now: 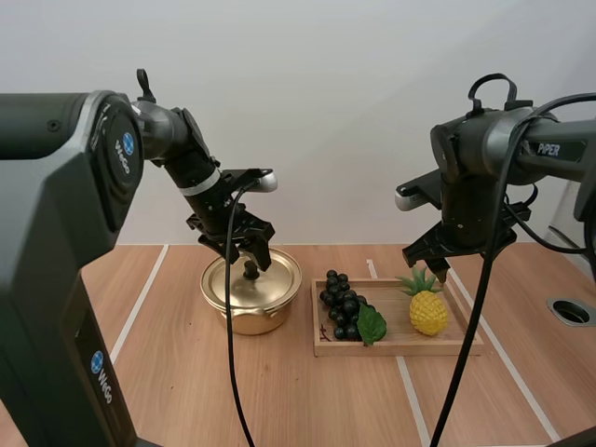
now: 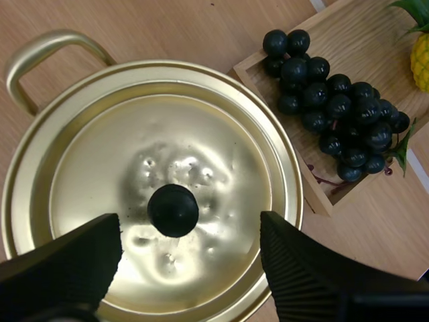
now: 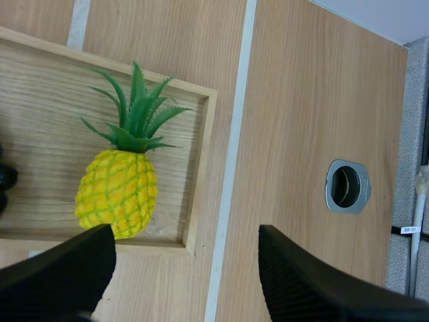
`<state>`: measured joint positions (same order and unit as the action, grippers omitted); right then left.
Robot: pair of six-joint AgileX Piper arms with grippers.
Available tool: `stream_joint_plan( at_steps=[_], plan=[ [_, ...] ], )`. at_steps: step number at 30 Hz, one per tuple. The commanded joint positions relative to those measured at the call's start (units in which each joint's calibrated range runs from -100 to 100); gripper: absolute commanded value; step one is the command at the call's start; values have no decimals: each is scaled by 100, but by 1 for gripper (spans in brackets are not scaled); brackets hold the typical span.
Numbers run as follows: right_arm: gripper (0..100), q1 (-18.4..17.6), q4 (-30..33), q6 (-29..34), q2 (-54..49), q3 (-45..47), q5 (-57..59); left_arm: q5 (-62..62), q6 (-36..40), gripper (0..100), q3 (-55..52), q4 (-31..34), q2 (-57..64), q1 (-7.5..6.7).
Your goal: Open the pot, put the pineapple inside, and close it
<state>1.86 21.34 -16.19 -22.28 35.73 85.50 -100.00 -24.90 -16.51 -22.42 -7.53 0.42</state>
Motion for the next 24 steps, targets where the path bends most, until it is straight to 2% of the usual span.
stream_joint_plan(
  at_steps=[1,8,11,16,21,24],
  plan=[
    [100,22,-31,48,-60,19,-74,0,-38,96,-7,-138,-113,1],
    [100,22,-43,48,-60,19,-149,0,-50,95,-7,-138,-305,1],
    [100,22,-70,48,-60,19,-166,0,-50,87,-7,-138,-381,1],
    [100,22,-140,48,-60,19,-221,0,-50,50,-7,-151,-449,1],
    [100,22,-162,48,-60,19,-238,114,-50,29,-7,-207,-449,1],
    [100,22,-162,48,-60,19,-238,150,-59,10,-7,-226,-449,1]
  ],
)
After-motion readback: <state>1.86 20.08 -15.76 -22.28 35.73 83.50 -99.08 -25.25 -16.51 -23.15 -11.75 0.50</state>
